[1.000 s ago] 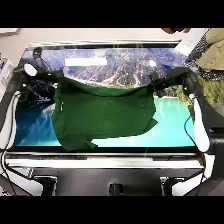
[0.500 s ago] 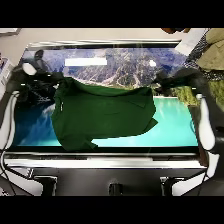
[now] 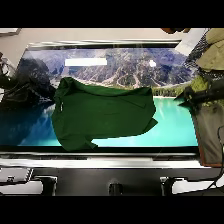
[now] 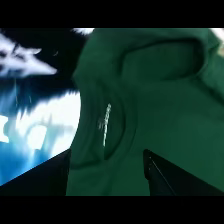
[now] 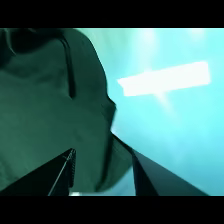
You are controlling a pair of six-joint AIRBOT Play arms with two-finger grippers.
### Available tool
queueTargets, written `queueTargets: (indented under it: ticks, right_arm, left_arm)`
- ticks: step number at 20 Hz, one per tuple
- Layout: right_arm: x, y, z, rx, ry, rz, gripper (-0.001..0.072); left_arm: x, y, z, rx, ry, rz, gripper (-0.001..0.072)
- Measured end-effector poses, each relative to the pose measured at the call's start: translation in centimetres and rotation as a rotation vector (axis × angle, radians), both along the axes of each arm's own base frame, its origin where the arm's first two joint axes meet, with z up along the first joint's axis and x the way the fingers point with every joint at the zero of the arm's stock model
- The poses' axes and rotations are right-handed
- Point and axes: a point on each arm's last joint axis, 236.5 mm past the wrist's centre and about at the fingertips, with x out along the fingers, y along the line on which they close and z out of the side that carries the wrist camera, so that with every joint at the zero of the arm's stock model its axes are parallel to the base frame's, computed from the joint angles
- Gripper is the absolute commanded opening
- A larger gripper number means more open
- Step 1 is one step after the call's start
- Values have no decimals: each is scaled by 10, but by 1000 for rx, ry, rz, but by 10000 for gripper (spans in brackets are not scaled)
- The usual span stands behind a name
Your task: Fold the clothes and pants, and hang the long-sleeved shirts on hangers.
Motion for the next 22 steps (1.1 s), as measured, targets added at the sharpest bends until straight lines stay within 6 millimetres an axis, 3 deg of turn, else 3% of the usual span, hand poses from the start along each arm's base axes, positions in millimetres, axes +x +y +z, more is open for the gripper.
queueTargets:
  ticks: [4,8,16,22]
  right_arm:
    - [-33,24,-47,110,76,81,420]
    - [-45,50,-79,190,102,131,420]
    - [-52,84,-106,229,134,214,416]
    - [-59,101,-115,203,156,280,178]
  left_arm:
    - [-16,3,-13,-15,48,10,530]
    - [-21,6,-24,-14,81,13,529]
    - [-29,7,-30,-25,119,14,532]
    - [-58,30,-37,-54,189,70,532]
